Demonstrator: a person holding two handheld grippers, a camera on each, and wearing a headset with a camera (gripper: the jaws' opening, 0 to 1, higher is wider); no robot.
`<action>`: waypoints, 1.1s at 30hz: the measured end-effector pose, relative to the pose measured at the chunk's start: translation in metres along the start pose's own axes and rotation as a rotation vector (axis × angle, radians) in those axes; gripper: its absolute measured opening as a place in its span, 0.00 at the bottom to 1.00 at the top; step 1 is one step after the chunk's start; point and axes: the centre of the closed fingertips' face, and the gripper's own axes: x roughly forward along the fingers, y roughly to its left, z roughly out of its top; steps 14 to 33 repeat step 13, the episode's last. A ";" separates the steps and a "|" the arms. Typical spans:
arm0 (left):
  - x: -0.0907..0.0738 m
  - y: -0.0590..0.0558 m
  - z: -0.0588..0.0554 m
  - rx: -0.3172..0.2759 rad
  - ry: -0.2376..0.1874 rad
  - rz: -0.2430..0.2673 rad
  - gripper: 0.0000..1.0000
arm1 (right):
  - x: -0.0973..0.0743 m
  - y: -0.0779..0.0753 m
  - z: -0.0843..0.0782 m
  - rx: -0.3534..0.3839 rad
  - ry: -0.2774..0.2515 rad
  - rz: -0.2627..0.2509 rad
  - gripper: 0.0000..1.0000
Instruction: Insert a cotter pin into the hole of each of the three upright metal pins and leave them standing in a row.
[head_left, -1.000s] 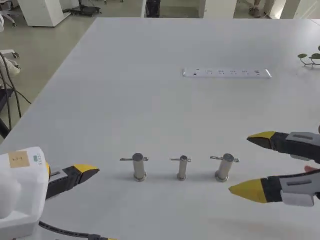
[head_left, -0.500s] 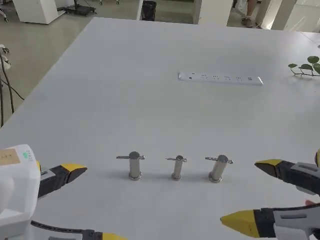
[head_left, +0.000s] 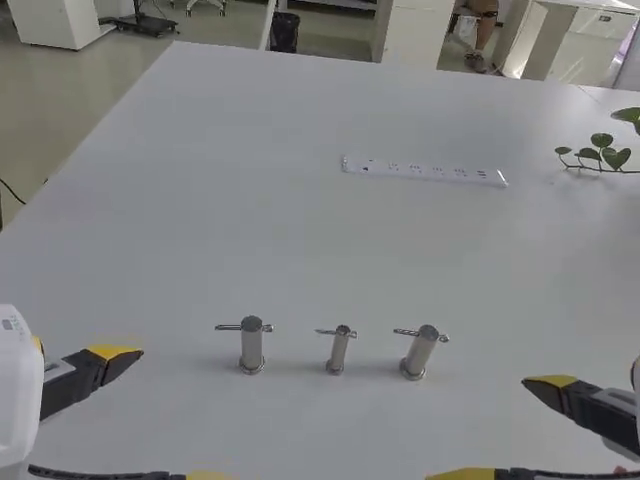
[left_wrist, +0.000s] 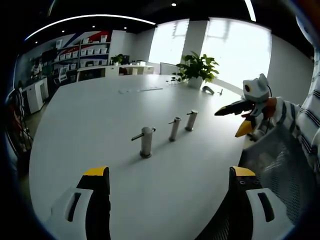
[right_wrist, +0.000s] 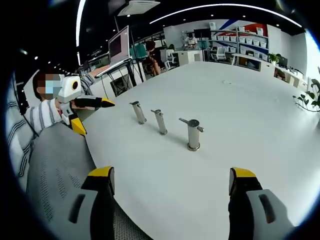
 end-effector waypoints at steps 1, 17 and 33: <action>0.000 0.000 0.000 -0.004 -0.003 0.006 0.99 | 0.000 0.001 -0.001 0.003 0.002 0.002 0.94; 0.000 -0.009 -0.001 -0.073 -0.018 0.002 0.99 | 0.009 0.003 -0.009 0.034 0.042 -0.011 0.98; 0.000 -0.009 -0.001 -0.073 -0.018 0.002 0.99 | 0.009 0.003 -0.009 0.034 0.042 -0.011 0.98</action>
